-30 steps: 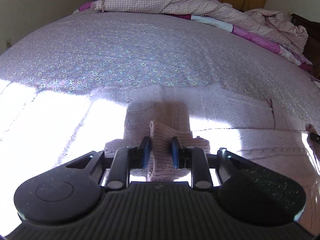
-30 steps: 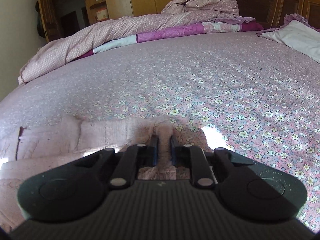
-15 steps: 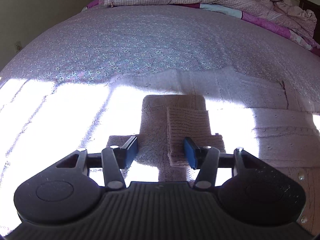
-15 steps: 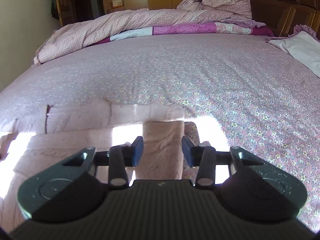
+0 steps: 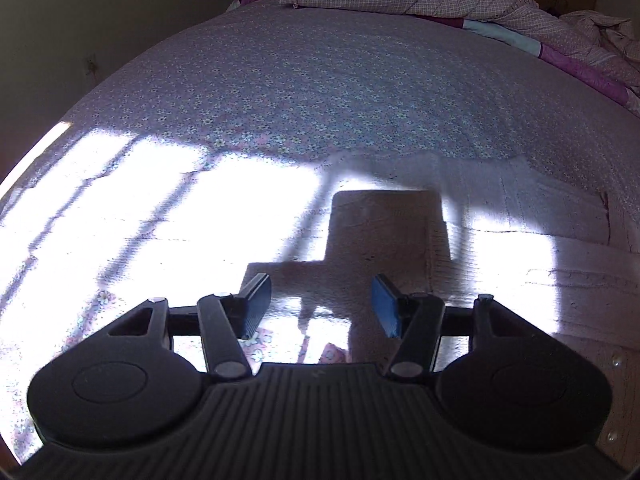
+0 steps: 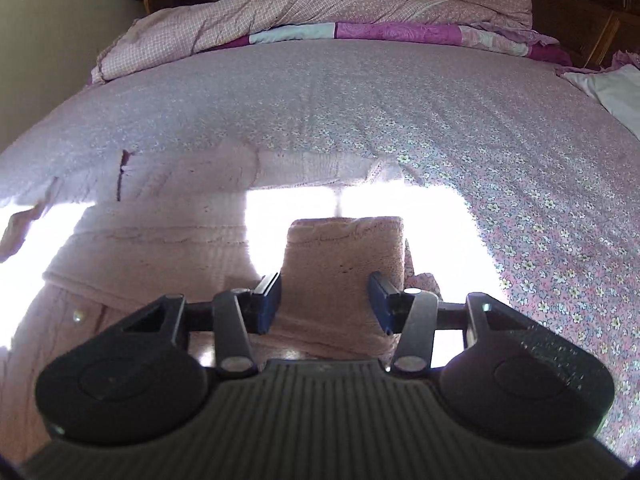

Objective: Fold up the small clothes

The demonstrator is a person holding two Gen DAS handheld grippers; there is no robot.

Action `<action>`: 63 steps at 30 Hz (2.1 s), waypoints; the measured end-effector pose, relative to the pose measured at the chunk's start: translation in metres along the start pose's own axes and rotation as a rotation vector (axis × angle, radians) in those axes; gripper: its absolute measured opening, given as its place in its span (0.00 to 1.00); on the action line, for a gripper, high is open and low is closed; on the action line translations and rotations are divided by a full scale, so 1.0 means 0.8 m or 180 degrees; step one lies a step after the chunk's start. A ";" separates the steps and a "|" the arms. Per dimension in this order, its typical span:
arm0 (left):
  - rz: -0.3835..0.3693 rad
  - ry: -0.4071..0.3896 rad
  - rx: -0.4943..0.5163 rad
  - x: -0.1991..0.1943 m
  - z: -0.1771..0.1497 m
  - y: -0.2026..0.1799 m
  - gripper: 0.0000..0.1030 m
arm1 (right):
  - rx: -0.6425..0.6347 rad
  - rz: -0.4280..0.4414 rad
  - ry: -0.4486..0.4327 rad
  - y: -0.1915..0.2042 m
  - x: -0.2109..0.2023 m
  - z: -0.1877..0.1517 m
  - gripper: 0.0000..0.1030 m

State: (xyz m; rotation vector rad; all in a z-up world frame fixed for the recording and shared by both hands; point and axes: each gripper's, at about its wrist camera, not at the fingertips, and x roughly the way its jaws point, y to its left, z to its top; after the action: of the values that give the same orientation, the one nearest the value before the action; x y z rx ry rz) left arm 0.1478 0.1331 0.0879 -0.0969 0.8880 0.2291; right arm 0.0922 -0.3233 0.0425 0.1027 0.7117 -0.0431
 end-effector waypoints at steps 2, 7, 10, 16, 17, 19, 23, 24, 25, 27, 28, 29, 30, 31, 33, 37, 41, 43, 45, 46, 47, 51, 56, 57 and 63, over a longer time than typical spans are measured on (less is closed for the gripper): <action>0.0136 0.0010 -0.0111 -0.007 0.002 0.028 0.62 | 0.0010 0.0022 -0.0037 0.002 -0.014 -0.001 0.49; 0.0206 0.0033 -0.0588 -0.014 0.002 0.104 0.62 | 0.0128 0.0128 0.0061 0.005 -0.046 -0.015 0.55; 0.0186 0.0029 -0.0957 -0.012 -0.003 0.144 0.62 | 0.0242 0.0217 0.0154 0.006 -0.060 -0.028 0.58; 0.0169 -0.0017 -0.1620 0.005 -0.014 0.192 0.62 | 0.0303 0.0226 0.0243 0.013 -0.079 -0.047 0.58; 0.0168 -0.0038 -0.1669 0.007 -0.015 0.196 0.62 | 0.0306 0.0211 0.0233 0.015 -0.081 -0.049 0.58; 0.0127 -0.0079 -0.1813 0.015 -0.016 0.206 0.62 | 0.0339 0.0205 0.0221 0.015 -0.084 -0.051 0.58; -0.0008 -0.0192 -0.2048 0.026 -0.015 0.221 0.62 | 0.0394 0.0175 0.0219 0.020 -0.088 -0.051 0.58; -0.0028 -0.0208 -0.2081 0.029 -0.013 0.224 0.62 | 0.0399 0.0169 0.0223 0.021 -0.088 -0.052 0.58; -0.0039 -0.0220 -0.2104 0.032 -0.011 0.226 0.62 | 0.0403 0.0170 0.0234 0.023 -0.088 -0.053 0.58; -0.0057 -0.0247 -0.2098 0.040 -0.005 0.230 0.62 | 0.0415 0.0170 0.0276 0.027 -0.086 -0.057 0.58; -0.0056 -0.0257 -0.2072 0.043 -0.002 0.229 0.62 | 0.0420 0.0166 0.0302 0.029 -0.085 -0.059 0.58; -0.0055 -0.0273 -0.2043 0.045 0.001 0.228 0.62 | 0.0416 0.0162 0.0327 0.031 -0.083 -0.060 0.58; -0.0054 -0.0285 -0.2013 0.048 0.004 0.227 0.62 | 0.0410 0.0157 0.0351 0.033 -0.082 -0.062 0.58; -0.0033 -0.0288 -0.1975 0.050 0.007 0.225 0.62 | 0.0405 0.0147 0.0375 0.035 -0.080 -0.064 0.58; 0.0034 -0.0286 -0.1807 0.051 0.011 0.218 0.56 | 0.0411 0.0134 0.0412 0.039 -0.076 -0.066 0.58; 0.0016 -0.0288 -0.1632 0.047 0.010 0.207 0.17 | 0.0447 0.0110 0.0468 0.041 -0.071 -0.068 0.58; -0.0178 -0.0434 -0.1627 0.022 0.002 0.201 0.11 | 0.0431 0.0088 0.0486 0.042 -0.068 -0.067 0.58; -0.0304 -0.0560 -0.1572 0.003 0.001 0.195 0.08 | 0.0420 0.0088 0.0480 0.043 -0.068 -0.067 0.58; -0.0451 -0.0675 -0.1522 -0.016 0.002 0.185 0.07 | 0.0423 0.0078 0.0473 0.042 -0.068 -0.067 0.58; -0.0504 -0.0732 -0.1486 -0.025 0.004 0.179 0.07 | 0.0433 0.0074 0.0474 0.041 -0.068 -0.067 0.58; -0.0562 -0.0785 -0.1443 -0.034 0.004 0.172 0.07 | 0.0445 0.0072 0.0476 0.041 -0.067 -0.067 0.58; -0.0777 -0.0898 -0.1268 -0.063 0.013 0.137 0.07 | 0.0462 0.0063 0.0472 0.041 -0.067 -0.067 0.58; -0.1107 -0.0945 -0.1252 -0.088 0.019 0.097 0.06 | 0.0476 0.0090 0.0420 0.038 -0.073 -0.066 0.58; -0.1163 -0.0967 -0.1225 -0.094 0.020 0.087 0.06 | 0.0483 0.0089 0.0412 0.037 -0.074 -0.066 0.58; -0.1471 -0.1081 -0.0968 -0.124 0.031 0.029 0.06 | 0.0560 0.0090 0.0410 0.027 -0.076 -0.069 0.58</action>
State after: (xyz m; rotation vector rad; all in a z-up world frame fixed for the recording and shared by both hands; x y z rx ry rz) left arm 0.1008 0.1446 0.1807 -0.5247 0.4688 -0.0545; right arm 0.0121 -0.2952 0.0421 0.2858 0.8343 -0.0726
